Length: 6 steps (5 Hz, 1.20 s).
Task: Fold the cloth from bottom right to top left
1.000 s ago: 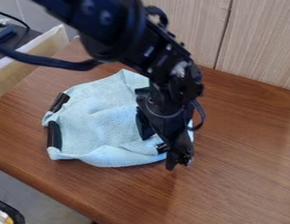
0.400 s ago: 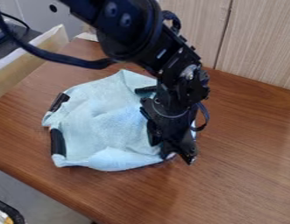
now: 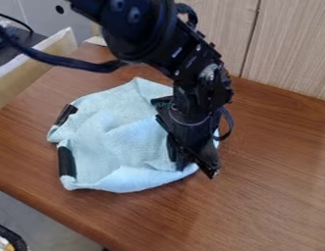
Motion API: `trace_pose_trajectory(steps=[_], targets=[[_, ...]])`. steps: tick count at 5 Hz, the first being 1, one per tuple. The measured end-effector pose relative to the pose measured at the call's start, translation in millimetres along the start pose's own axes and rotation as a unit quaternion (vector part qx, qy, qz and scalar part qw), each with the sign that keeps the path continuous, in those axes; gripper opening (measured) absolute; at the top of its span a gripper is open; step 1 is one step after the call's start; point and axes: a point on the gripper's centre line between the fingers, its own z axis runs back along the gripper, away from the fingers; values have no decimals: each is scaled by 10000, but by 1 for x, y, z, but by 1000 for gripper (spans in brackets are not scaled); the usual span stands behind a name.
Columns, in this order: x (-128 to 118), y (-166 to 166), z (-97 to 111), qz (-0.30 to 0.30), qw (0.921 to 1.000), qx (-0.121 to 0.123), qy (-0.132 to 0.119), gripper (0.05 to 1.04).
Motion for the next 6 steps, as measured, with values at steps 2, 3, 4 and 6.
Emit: trace_pose_trajectory(steps=[2, 3, 4, 6], targets=[[19, 14, 34, 146, 9993, -139, -309, 69], [26, 34, 58, 430, 9979, -128, -465, 69], [25, 62, 73, 859, 9947, -64, -559, 68], [-1, 137, 77, 2020, 9779, 46, -543, 68]])
